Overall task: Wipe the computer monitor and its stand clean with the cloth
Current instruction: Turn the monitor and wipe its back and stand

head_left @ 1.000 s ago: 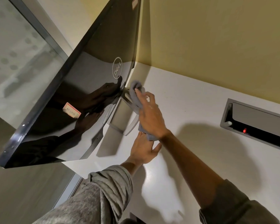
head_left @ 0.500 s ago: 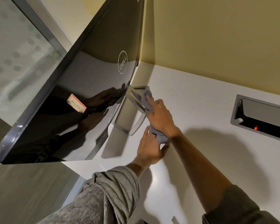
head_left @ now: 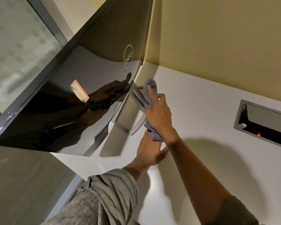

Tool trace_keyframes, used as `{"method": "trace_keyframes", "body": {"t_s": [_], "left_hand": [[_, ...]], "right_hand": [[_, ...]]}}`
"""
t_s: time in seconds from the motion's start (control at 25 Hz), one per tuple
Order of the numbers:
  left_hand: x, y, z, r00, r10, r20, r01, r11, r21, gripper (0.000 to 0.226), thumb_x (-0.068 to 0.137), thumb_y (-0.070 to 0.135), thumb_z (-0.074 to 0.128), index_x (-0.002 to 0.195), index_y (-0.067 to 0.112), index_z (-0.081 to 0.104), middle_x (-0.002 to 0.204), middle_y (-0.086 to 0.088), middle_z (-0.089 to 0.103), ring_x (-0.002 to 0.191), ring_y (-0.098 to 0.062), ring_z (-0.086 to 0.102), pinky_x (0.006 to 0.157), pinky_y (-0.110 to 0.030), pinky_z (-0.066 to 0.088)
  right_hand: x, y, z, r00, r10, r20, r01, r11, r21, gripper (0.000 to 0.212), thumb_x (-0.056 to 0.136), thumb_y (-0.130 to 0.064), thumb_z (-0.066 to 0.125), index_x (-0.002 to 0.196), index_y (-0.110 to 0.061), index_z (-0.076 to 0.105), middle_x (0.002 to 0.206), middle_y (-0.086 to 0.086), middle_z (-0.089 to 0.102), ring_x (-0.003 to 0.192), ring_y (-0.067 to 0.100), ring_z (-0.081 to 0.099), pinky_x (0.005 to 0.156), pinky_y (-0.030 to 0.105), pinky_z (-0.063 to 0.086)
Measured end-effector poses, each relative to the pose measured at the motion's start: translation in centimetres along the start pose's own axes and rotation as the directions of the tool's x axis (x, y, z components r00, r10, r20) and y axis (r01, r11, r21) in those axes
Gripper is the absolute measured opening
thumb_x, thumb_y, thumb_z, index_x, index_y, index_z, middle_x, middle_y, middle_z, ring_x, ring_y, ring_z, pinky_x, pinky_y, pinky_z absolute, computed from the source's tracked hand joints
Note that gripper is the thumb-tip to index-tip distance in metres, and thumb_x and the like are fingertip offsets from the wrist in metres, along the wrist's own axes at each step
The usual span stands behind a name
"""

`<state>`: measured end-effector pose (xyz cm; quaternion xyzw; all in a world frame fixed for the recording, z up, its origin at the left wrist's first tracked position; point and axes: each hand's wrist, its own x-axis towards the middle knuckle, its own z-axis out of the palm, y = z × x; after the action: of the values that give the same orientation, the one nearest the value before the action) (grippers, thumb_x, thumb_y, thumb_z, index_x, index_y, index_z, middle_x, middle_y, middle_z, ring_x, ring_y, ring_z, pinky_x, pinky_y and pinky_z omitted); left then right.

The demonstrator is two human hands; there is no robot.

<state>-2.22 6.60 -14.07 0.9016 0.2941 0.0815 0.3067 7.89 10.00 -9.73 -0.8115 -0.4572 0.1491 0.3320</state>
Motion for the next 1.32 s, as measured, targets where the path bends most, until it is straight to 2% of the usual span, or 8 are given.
{"method": "trace_keyframes", "body": {"t_s": [0.16, 0.28, 0.4, 0.52, 0.64, 0.88, 1.12, 1.32], "left_hand": [[-0.8, -2.2, 1.5, 0.997, 0.0, 0.071, -0.005, 0.997, 0.073, 0.066, 0.087, 0.052, 0.043, 0.143, 0.017, 0.047, 0.14, -0.003, 0.054, 0.13, -0.02, 0.046, 0.099, -0.027, 0.038], [-0.5, -3.5, 2.8, 0.995, -0.088, 0.047, 0.091, 0.994, -0.059, 0.037, 0.086, 0.033, 0.06, 0.117, 0.013, 0.063, 0.111, -0.005, 0.066, 0.106, -0.02, 0.06, 0.08, -0.017, 0.041], [0.1, -3.2, 2.9, 0.999, 0.033, 0.018, -0.035, 0.995, 0.092, 0.049, 0.09, 0.04, 0.044, 0.13, 0.015, 0.057, 0.131, -0.004, 0.058, 0.126, -0.018, 0.047, 0.11, -0.036, 0.035], [-0.2, -3.0, 3.0, 0.985, 0.126, -0.117, -0.102, 0.976, 0.193, 0.028, 0.09, 0.032, 0.049, 0.105, 0.012, 0.063, 0.116, -0.009, 0.061, 0.117, -0.027, 0.05, 0.116, -0.046, 0.027], [-0.8, -2.3, 3.9, 0.99, 0.073, -0.122, -0.038, 0.963, 0.267, 0.041, 0.1, 0.041, 0.039, 0.13, 0.016, 0.052, 0.14, -0.004, 0.049, 0.135, -0.024, 0.039, 0.12, -0.049, 0.016], [-0.6, -1.9, 4.1, 0.994, 0.0, -0.105, 0.035, 0.944, 0.327, 0.055, 0.103, 0.049, 0.023, 0.143, 0.017, 0.042, 0.155, 0.002, 0.035, 0.147, -0.018, 0.021, 0.122, -0.045, 0.009], [-0.4, -2.2, 4.1, 0.994, 0.01, -0.107, 0.026, 0.946, 0.324, 0.051, 0.102, 0.048, 0.026, 0.14, 0.019, 0.045, 0.152, 0.004, 0.037, 0.145, -0.018, 0.023, 0.12, -0.046, 0.014], [-0.5, -1.7, 3.6, 0.99, 0.004, -0.143, 0.037, 0.959, 0.282, 0.045, 0.101, 0.043, 0.033, 0.134, 0.021, 0.052, 0.145, 0.003, 0.047, 0.141, -0.018, 0.032, 0.12, -0.045, 0.017]], "right_hand": [[-0.6, -2.6, 1.5, 0.993, -0.116, 0.004, 0.116, 0.993, 0.023, 0.063, 0.092, -0.012, 0.051, 0.148, -0.03, 0.03, 0.146, 0.014, 0.034, 0.119, 0.033, 0.051, 0.089, 0.047, 0.053], [-2.0, -0.5, 1.3, 0.988, -0.152, 0.021, 0.154, 0.984, -0.093, 0.06, 0.092, -0.01, 0.053, 0.147, -0.018, 0.032, 0.135, 0.018, 0.045, 0.105, 0.033, 0.057, 0.083, 0.043, 0.055], [-1.7, 3.0, 0.2, 0.974, -0.083, 0.209, 0.114, 0.983, -0.141, 0.044, 0.092, -0.009, 0.045, 0.135, -0.018, 0.042, 0.113, 0.01, 0.051, 0.097, 0.031, 0.054, 0.078, 0.042, 0.052], [0.7, 3.8, -1.4, 0.95, -0.027, 0.312, -0.03, 0.984, 0.177, 0.041, 0.084, -0.015, 0.04, 0.117, -0.029, 0.059, 0.095, 0.015, 0.06, 0.083, 0.034, 0.059, 0.071, 0.043, 0.053], [1.8, 3.1, -1.8, 0.928, -0.106, 0.357, 0.031, 0.977, 0.211, 0.05, 0.085, -0.019, 0.038, 0.13, -0.03, 0.059, 0.101, 0.017, 0.061, 0.083, 0.03, 0.061, 0.075, 0.038, 0.052], [3.9, 3.9, -2.6, 0.818, 0.03, 0.574, 0.086, 0.981, -0.175, 0.042, 0.085, -0.024, 0.059, 0.126, -0.018, 0.058, 0.115, 0.007, 0.062, 0.088, 0.023, 0.054, 0.073, 0.032, 0.041], [2.6, 3.2, -2.9, 0.828, 0.023, 0.56, 0.112, 0.972, -0.205, 0.049, 0.089, -0.021, 0.054, 0.137, -0.017, 0.046, 0.119, 0.01, 0.061, 0.098, 0.029, 0.058, 0.078, 0.034, 0.045], [0.0, 0.7, -4.7, 0.884, -0.057, 0.463, 0.349, 0.74, -0.575, 0.033, 0.095, -0.025, 0.048, 0.127, -0.018, 0.054, 0.117, 0.006, 0.061, 0.105, 0.026, 0.06, 0.074, 0.032, 0.039]]}}
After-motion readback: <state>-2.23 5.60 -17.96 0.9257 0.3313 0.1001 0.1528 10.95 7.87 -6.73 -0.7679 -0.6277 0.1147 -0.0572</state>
